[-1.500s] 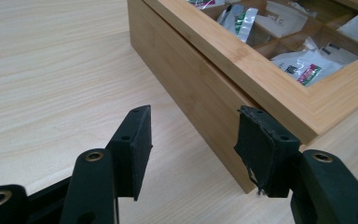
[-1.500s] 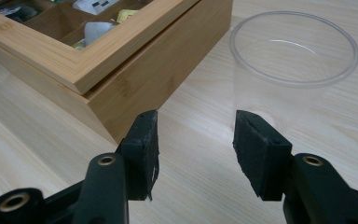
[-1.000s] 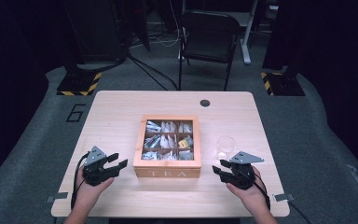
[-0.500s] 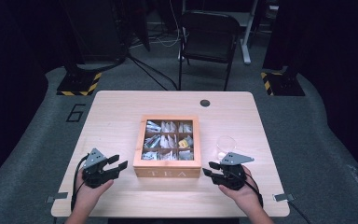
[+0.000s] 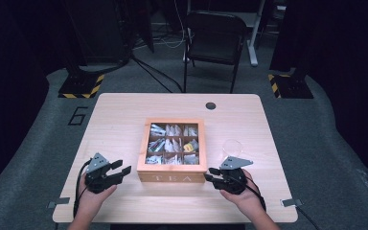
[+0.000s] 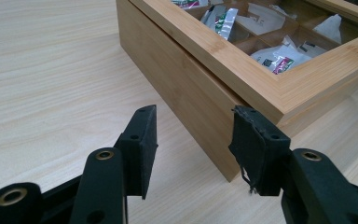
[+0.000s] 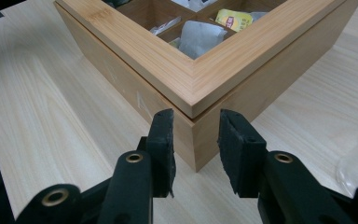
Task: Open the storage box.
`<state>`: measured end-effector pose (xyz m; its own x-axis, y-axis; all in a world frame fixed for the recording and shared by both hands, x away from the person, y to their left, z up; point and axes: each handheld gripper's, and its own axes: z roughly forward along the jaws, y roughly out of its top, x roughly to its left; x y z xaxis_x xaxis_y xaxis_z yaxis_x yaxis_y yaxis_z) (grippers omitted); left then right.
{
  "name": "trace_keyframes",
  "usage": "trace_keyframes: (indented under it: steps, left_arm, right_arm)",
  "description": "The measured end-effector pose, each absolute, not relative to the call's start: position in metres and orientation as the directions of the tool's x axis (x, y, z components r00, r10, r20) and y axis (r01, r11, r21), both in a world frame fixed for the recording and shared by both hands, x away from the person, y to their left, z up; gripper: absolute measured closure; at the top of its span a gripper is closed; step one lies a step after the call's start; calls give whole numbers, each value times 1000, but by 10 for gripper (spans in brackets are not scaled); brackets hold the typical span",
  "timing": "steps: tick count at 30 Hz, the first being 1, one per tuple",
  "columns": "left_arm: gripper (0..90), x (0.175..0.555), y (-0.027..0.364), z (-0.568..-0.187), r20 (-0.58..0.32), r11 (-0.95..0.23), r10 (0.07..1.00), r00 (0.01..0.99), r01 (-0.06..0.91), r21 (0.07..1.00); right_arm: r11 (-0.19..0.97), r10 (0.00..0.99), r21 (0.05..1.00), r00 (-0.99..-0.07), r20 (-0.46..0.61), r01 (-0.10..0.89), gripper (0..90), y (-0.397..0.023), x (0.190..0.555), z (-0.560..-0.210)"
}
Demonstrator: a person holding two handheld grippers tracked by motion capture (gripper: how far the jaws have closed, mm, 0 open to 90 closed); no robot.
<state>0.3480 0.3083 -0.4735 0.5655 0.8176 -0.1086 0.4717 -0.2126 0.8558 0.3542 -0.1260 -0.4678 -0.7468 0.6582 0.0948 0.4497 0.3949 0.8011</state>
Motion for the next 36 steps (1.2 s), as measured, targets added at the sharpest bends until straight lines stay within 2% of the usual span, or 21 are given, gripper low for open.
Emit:
trace_keyframes:
  steps: [9,24,36]
  left_arm:
    - [503,345,310,-474,-106,-214,819,564,471,856]
    - [504,339,307,-473,-106,-217,809,579,461,860]
    - [502,343,285,-472,-114,-231,777,619,449,863]
  right_arm:
    - [410,646,796,-758,91,445,735,-121,358,-470]
    - [379,641,812,-758,116,445,733,-123,360,-462]
    - [354,642,828,-757,123,434,732,-124,361,-453]
